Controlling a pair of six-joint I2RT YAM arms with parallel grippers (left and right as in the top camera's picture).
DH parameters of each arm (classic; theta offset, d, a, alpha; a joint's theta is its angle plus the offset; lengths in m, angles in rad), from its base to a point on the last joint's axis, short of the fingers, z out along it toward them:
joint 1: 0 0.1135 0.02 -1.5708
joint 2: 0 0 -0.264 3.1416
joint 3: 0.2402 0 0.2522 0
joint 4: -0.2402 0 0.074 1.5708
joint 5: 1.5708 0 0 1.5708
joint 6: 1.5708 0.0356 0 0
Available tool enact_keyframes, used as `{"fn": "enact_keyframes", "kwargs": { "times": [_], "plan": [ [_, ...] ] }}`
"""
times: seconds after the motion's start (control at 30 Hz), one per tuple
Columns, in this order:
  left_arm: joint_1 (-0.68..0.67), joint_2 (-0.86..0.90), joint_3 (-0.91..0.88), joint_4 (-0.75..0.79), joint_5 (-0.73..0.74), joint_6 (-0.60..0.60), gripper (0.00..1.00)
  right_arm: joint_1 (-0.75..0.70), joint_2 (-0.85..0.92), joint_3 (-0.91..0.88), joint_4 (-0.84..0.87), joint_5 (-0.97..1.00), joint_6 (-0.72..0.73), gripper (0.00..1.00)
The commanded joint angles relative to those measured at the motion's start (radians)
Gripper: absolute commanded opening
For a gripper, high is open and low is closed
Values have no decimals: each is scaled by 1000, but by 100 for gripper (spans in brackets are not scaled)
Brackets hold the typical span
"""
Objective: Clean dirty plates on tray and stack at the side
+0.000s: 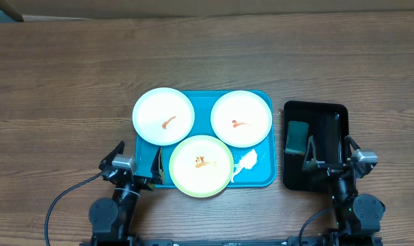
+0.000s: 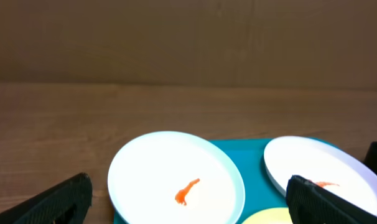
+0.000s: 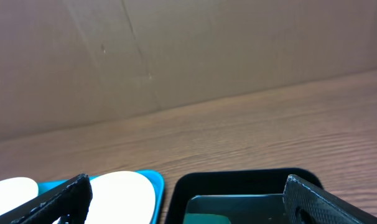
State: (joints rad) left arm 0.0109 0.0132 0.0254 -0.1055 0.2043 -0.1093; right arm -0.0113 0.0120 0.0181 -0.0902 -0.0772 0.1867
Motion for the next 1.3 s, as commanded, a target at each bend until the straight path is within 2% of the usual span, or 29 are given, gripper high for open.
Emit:
{"fn": "enact_keyframes", "kwargs": {
  "times": [0.0,0.23,0.4,0.6,0.77,0.9,1.17,1.27],
  "plan": [
    [2,-6,77,-92,-15,-29,100,5,-9,6,-20,9,74,100],
    [2,96,277,-326,-47,-29,100,5,14,151,-245,8,77,100],
    [2,271,447,-481,-47,-37,100,5,103,280,-390,8,80,100],
    [2,550,675,-684,-22,-37,100,5,314,434,-506,-22,127,100],
    [2,790,861,-874,60,-38,100,5,554,584,-632,-37,128,100],
    [2,935,983,-1027,63,-38,100,5,758,731,-761,-39,128,100],
    [1,1100,1017,-1049,183,-37,100,5,1040,888,-887,-40,121,100],
    [1,1155,1017,-1049,140,-26,95,5,1085,890,-885,-40,121,100]
  ]
}}
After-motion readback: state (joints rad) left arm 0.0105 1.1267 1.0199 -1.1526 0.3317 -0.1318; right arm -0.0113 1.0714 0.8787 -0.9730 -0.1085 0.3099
